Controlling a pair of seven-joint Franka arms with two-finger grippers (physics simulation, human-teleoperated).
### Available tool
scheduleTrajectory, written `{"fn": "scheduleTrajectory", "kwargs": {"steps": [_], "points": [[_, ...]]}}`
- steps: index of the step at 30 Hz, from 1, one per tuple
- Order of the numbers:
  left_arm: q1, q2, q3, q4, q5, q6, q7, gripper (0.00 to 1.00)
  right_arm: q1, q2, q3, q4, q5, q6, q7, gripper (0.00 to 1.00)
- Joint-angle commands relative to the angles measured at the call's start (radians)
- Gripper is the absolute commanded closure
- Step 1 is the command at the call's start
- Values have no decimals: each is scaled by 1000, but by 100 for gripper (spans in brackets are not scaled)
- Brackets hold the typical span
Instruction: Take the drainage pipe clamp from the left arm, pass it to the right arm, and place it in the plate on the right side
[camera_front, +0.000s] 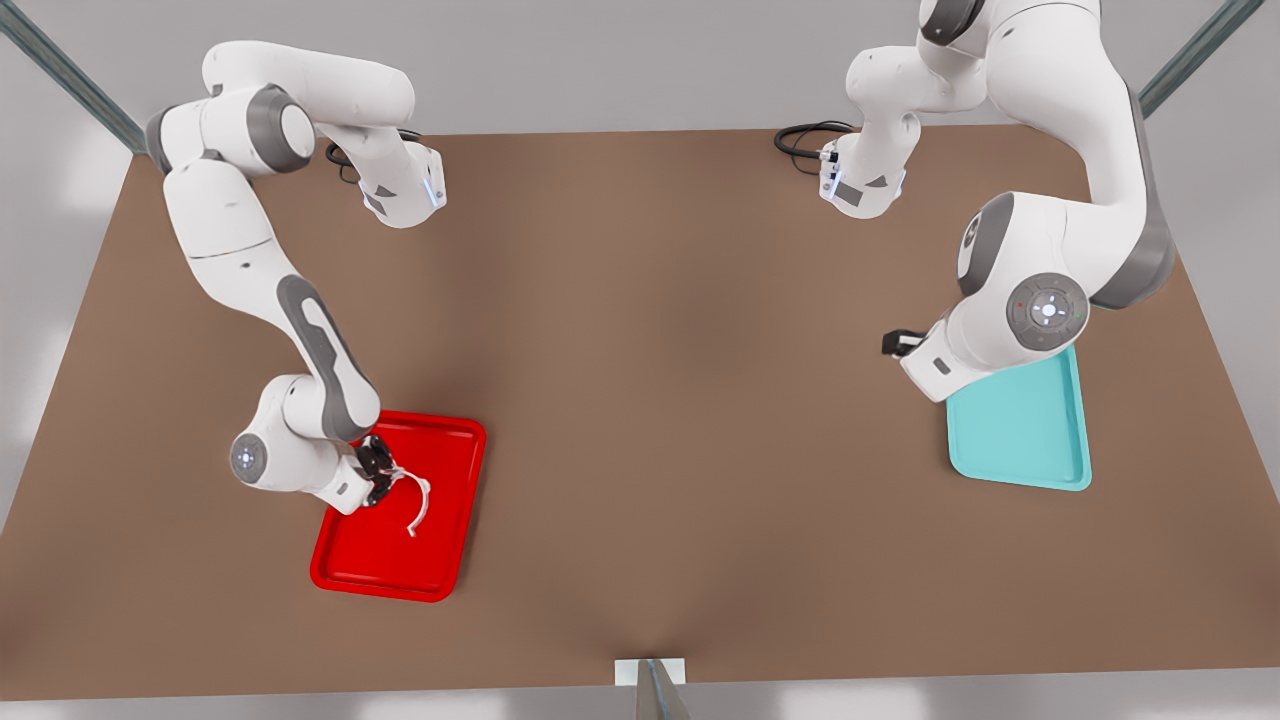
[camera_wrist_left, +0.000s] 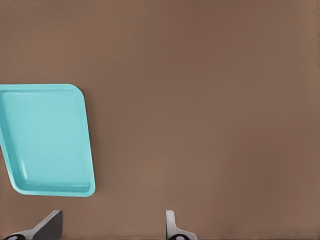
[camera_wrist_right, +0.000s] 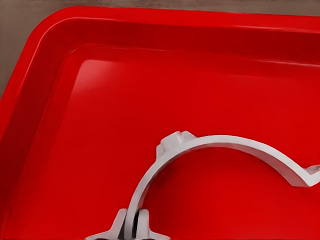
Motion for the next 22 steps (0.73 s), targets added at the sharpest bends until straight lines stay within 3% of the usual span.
{"fn": "scheduleTrajectory", "kwargs": {"steps": [1, 2, 9, 12, 16, 18, 20, 22], "points": [[0, -1, 0, 1, 3, -23, 165, 0, 0, 4, 2, 1, 41, 8, -66, 79], [0, -1, -3, 2, 3, -23, 165, 0, -2, 4, 2, 1, 64, 3, -66, 0], [0, -1, -5, 2, 5, -24, 167, 0, -6, -13, 1, 33, 62, -11, -98, 0], [0, -3, -5, 2, 5, -26, 167, 0, 17, -64, -2, 245, -19, -216, 13, 0], [10, -1, 0, 2, 2, -24, 170, 0, 86, -145, -19, 489, -223, -731, 1058, 0], [17, -1, -2, 14, -2, -30, 173, 0, 178, -280, -21, 475, -332, -891, 1605, 0], [5, -1, -5, 39, 0, -95, 169, 0, 182, -432, -58, 385, -341, -897, 1690, 0], [0, -1, -25, 41, -2, -104, 167, 0, 184, -490, -68, 322, -332, -884, 1733, 0]]}}
